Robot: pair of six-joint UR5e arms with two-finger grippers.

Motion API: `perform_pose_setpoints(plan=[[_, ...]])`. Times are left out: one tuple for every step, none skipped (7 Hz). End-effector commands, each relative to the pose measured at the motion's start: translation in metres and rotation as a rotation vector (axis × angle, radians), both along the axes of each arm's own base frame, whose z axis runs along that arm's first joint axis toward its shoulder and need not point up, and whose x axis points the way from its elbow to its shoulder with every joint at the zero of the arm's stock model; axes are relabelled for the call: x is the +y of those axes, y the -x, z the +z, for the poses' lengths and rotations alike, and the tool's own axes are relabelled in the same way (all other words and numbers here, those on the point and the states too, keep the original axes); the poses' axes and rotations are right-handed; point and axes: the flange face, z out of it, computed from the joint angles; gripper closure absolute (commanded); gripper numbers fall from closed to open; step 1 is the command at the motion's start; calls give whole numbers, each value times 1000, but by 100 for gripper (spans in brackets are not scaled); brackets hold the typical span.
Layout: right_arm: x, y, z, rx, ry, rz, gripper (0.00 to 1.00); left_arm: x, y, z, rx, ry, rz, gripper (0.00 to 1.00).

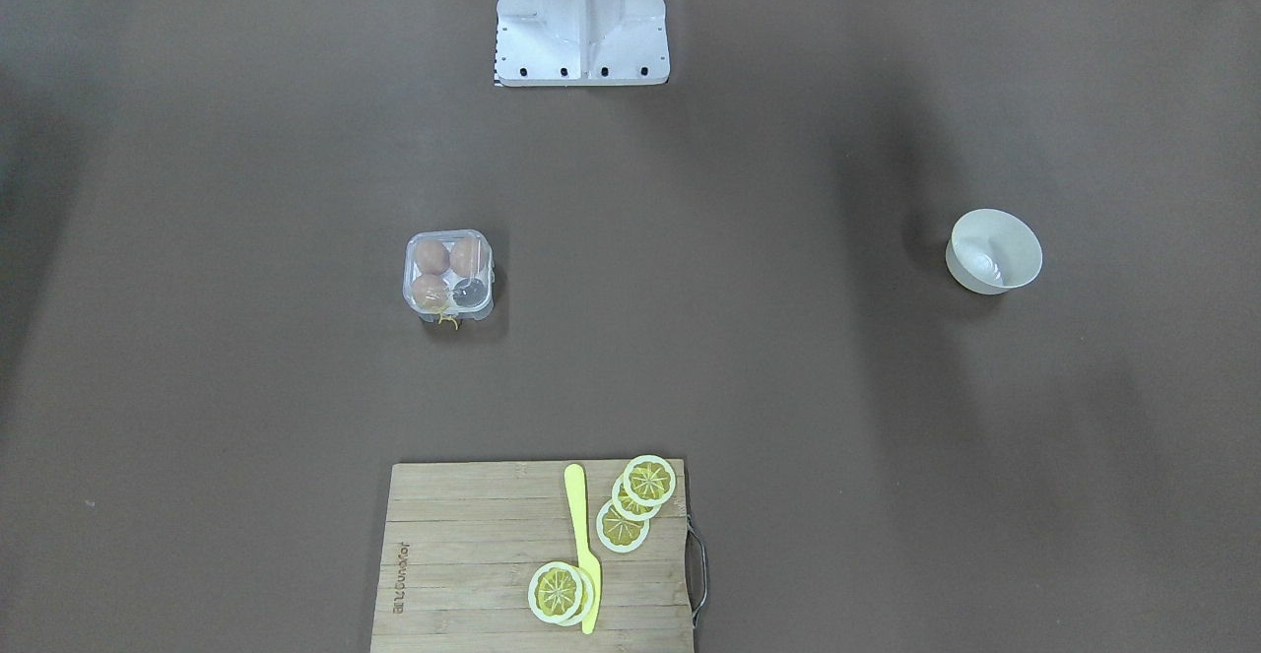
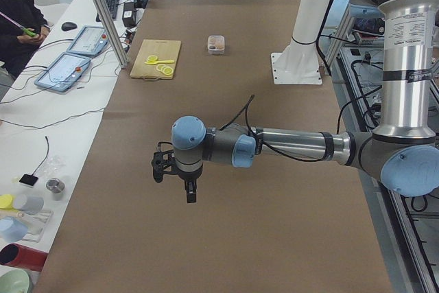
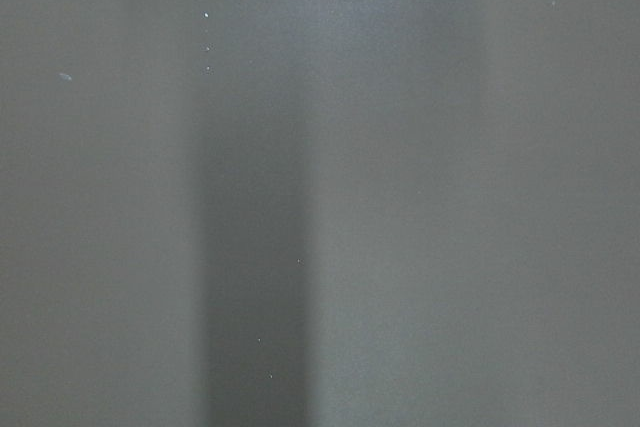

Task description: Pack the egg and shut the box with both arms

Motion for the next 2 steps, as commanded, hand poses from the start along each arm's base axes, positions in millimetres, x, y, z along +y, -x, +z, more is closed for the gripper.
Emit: perform_pose_setpoints(plan=[[1,0,1,2,2,0,0,0,0,0,0,0,0,1],[1,0,1,2,0,0,0,0,0,1,0,3,0,1]])
